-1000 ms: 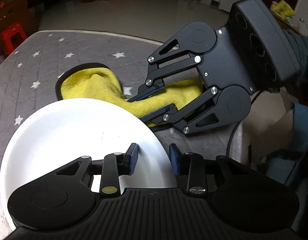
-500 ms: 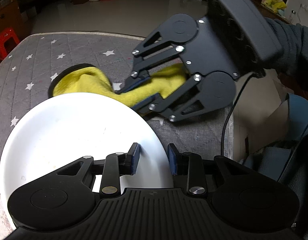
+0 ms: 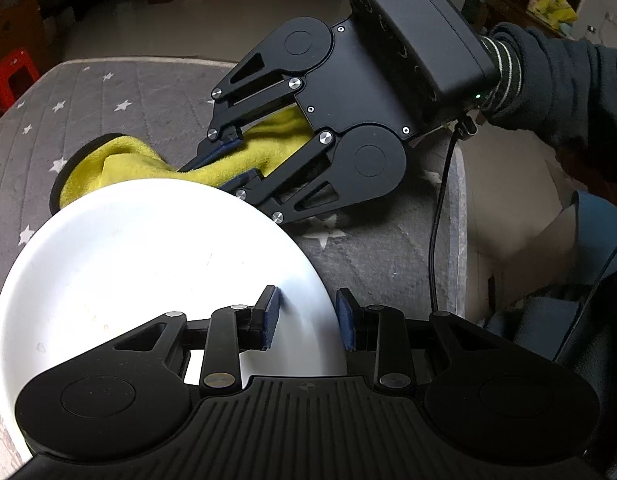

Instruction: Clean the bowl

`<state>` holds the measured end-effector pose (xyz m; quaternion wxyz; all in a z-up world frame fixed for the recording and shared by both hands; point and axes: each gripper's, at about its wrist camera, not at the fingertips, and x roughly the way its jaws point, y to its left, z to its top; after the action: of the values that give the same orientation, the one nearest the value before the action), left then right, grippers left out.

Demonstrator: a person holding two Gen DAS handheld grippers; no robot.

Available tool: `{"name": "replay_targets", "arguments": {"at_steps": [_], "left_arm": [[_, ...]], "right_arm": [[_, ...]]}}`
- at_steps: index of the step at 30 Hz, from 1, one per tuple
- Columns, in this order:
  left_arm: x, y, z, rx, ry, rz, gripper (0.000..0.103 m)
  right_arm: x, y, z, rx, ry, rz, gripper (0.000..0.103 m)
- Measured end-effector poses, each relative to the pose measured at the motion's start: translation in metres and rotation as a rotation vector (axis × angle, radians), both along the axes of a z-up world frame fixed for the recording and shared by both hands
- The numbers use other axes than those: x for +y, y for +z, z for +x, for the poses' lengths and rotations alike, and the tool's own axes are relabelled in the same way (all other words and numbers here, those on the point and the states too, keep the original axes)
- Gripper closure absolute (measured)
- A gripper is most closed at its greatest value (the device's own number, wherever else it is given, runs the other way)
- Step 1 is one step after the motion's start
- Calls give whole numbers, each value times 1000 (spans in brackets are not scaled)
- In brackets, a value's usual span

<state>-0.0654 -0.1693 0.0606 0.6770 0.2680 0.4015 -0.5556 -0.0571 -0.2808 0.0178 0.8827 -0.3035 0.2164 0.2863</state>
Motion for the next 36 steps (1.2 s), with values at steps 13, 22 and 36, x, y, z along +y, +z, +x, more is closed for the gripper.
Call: {"name": "replay_targets", "arguments": {"at_steps": [13, 22, 36], "left_arm": [[-12, -1, 12, 6, 67, -5, 65], [-9, 0, 11, 1, 58, -15, 65], [-2, 0, 4, -3, 40, -14, 68]], "right_arm": [[-1, 2, -14, 2, -11, 7, 81], [2, 5, -30, 13, -20, 17, 81], [4, 7, -35, 37, -51, 41, 81]]}}
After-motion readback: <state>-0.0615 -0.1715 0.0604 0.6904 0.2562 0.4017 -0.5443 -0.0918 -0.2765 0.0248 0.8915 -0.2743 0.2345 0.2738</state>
